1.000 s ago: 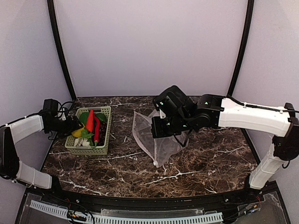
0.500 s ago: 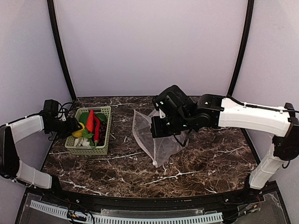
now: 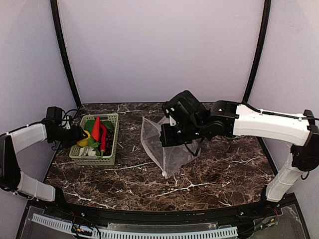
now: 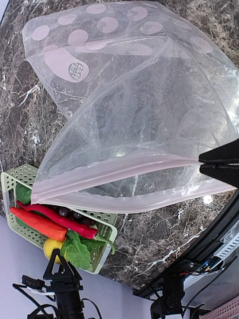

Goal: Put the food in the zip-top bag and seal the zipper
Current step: Pick up the fake fruit from the bin.

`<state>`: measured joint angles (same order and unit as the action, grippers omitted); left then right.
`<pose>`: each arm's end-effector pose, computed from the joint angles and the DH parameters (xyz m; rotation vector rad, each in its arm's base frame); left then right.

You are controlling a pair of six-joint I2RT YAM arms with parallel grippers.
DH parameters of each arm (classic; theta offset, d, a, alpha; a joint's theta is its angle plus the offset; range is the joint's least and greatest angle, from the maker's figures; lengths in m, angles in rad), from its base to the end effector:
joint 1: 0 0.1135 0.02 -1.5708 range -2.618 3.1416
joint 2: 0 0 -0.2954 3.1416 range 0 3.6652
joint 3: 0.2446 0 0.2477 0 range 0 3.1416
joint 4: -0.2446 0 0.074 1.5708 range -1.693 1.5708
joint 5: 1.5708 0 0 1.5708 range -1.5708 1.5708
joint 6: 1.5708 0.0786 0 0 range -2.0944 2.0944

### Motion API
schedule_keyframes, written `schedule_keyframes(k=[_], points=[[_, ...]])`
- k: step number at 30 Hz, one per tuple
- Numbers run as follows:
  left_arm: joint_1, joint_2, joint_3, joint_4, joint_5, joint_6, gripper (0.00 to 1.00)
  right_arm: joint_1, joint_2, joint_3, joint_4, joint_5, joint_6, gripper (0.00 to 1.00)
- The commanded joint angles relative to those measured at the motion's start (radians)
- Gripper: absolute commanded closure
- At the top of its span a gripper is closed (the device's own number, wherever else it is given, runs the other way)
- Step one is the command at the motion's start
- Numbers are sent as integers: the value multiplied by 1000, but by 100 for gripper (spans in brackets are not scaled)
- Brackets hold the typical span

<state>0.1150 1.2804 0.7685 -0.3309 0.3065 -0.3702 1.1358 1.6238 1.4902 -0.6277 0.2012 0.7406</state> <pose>0.2743 0.0078 0.2199 -0.4421 2.3779 -0.4870 0.1791 0.3481 0.3317 -0.3725 2.3938 0.6918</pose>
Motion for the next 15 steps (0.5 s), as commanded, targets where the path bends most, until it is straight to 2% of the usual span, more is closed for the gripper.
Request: schedule_keyframes(k=[1,8,15], points=[[6,-63,-24,11,21,20,35,-5,-5,7,32,-7,-2,100],[6,-213,3,-45,35,57,36,-5,-13,5,46,-11,-14,100],[-1,-362,45,-93,228,35,40,-5,-4,15,69,-27,-34,100]])
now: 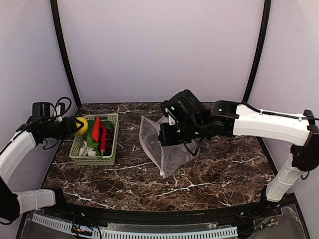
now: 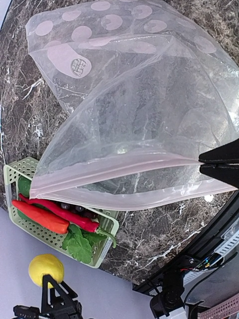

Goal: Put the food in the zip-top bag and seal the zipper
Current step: Pick up the fake fruit from the bin, then place the fake fruit in the zipper food storage bag.

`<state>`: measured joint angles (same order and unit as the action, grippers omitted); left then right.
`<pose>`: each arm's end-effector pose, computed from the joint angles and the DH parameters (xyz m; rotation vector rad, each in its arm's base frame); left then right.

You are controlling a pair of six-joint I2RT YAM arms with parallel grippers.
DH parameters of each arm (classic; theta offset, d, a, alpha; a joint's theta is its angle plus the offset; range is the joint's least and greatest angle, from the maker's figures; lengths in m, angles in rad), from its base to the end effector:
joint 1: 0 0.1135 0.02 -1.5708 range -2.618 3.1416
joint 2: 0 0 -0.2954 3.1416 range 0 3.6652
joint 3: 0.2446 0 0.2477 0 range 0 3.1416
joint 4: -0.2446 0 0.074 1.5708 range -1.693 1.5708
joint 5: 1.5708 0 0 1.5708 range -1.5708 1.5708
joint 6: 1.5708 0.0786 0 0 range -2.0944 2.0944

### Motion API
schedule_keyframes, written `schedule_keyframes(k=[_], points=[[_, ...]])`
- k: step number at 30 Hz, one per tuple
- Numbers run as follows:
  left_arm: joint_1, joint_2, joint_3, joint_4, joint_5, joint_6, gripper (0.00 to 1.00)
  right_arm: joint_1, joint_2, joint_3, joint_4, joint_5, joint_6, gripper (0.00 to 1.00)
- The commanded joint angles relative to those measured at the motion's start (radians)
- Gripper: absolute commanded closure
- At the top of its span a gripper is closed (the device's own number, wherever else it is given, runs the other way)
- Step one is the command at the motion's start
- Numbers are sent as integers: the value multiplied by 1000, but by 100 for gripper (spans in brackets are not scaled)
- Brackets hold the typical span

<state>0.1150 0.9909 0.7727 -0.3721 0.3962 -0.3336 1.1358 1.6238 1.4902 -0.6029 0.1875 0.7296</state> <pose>0.2294 -0.0040 0.2856 -0.2534 2.1458 -0.5538 0.1793 0.3510 0.3343 -0.3870 2.3762 0.7215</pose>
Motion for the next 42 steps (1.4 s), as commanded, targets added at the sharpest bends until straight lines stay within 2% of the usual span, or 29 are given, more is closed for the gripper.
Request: schedule_keyframes(k=[1,4,8,14,24,30,42], points=[[-10,-83,54,-64,169,-2,40,-5,-1,19,46,-15,-25,100],[-62,-118,88,-100,205,-17,40,-5,8,31,54,-18,-32,100],[-265,-135,128,-121,198,-75,40,-6,18,44,67,-30,-38,100],[-520,-134,164,-21,149,-183,40,-6,29,53,80,-49,-41,100],[-799,-30,214,156,39,-266,41,-6,31,50,97,-64,-32,100],[-879,54,193,282,-38,-292,41,-5,21,46,107,-72,-27,100],[-883,147,163,258,-109,-292,43,-6,8,42,145,-91,-30,100]])
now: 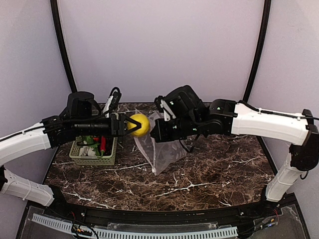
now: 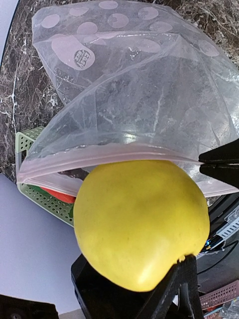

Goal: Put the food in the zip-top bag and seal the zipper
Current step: Place the fake fruit in the zipper food storage bag.

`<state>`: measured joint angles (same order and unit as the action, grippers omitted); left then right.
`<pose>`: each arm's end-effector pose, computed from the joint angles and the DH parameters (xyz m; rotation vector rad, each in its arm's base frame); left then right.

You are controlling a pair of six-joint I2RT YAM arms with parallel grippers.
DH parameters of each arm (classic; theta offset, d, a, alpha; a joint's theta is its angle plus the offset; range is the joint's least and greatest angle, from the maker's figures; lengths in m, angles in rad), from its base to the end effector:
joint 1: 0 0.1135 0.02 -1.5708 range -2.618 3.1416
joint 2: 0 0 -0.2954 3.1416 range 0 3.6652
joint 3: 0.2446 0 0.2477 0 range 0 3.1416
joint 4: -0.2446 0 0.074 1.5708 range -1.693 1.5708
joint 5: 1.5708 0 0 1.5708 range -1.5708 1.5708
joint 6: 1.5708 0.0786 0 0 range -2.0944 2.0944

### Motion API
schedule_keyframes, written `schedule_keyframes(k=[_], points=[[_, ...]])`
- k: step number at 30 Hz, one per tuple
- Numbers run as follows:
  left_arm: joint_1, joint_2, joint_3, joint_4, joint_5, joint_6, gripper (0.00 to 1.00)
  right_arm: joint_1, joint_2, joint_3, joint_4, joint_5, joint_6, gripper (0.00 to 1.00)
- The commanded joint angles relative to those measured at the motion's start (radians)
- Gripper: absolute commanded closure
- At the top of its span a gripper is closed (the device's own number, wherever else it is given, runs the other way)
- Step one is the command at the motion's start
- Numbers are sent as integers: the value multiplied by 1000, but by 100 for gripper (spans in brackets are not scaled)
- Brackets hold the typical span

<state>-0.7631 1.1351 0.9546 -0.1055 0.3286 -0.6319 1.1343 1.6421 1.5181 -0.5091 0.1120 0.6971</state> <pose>0.1884 -0.2152 0.3553 0.3839 2.0068 -1.2322 0.1811 0.3675 0.3480 -0.4440 2.3060 0.8627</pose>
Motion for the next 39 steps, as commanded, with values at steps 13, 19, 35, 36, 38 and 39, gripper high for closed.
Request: schedule_keyframes(k=[13,19,35,36,38,39], points=[[-36,71,25,-150,-140,61,43,-4,-7,12,80,-34,3,100],[-64,125,78,-202,-165,87,42,-5,-16,-6,101,-36,9,100],[-78,98,59,-129,-102,62,16,-13,-25,-52,130,-38,28,100],[-78,92,58,-130,-102,62,15,-13,-25,-52,130,-39,28,100],[-78,82,58,-131,-102,61,14,-13,-26,-53,132,-41,30,100],[-77,79,60,-137,-103,62,14,-13,-25,-54,133,-42,31,100]])
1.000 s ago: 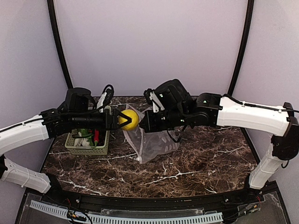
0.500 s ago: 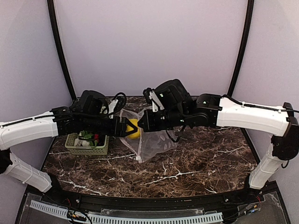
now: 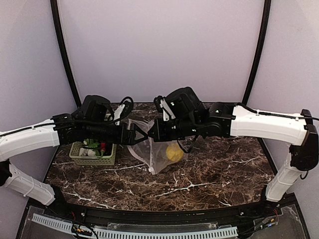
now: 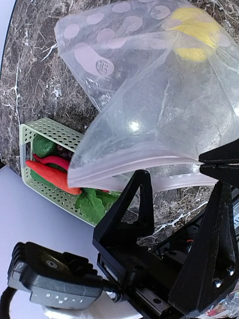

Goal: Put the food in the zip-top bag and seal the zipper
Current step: Place the fake fruit in the zipper food storage bag.

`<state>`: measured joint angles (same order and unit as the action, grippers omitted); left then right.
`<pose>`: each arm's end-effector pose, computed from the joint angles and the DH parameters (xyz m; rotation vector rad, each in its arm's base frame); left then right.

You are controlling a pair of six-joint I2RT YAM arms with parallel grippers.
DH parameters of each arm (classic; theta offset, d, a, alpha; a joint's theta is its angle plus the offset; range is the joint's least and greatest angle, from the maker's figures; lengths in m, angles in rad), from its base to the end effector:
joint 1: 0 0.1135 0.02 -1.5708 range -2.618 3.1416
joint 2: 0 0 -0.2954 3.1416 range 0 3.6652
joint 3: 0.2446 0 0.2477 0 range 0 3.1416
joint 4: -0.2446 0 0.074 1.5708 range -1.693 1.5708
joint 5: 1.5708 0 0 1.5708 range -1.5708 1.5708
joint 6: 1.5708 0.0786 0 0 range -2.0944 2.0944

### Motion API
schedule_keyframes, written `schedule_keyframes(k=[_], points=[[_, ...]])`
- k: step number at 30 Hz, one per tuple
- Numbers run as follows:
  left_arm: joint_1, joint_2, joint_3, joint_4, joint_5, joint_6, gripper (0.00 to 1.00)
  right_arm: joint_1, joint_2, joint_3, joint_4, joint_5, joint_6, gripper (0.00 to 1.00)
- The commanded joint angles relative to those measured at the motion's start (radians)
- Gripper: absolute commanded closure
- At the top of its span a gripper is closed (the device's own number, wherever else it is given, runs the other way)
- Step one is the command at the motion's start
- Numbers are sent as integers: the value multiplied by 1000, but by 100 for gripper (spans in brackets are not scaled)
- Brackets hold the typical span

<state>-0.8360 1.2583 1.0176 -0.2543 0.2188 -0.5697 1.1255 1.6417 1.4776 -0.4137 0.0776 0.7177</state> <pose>0.1949 -0.2411 0.3240 0.4419 2.1957 -1.0492 0.1844 0.3723 0.3449 -0.4211 2.2769 0.9447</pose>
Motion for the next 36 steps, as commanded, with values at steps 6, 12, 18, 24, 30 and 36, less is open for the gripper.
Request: schedule_keyframes(k=[6,12,18,24,30,36], points=[[-4,-124,15,-22,-5,-15,15,-5,-31,-17,41,-5,13,100],[-3,-238,-26,-103,-54,-45,14,-7,-31,-23,50,-5,17,100],[35,-318,-74,-179,-88,-52,13,-6,-29,-25,56,-12,17,100],[142,-350,-86,-239,-42,-26,12,-6,-38,-37,57,-11,17,100],[259,-309,-57,-343,-27,61,13,-7,-53,-56,59,-4,21,100],[408,-254,-59,-371,-32,147,21,-11,-68,-68,61,5,22,100]])
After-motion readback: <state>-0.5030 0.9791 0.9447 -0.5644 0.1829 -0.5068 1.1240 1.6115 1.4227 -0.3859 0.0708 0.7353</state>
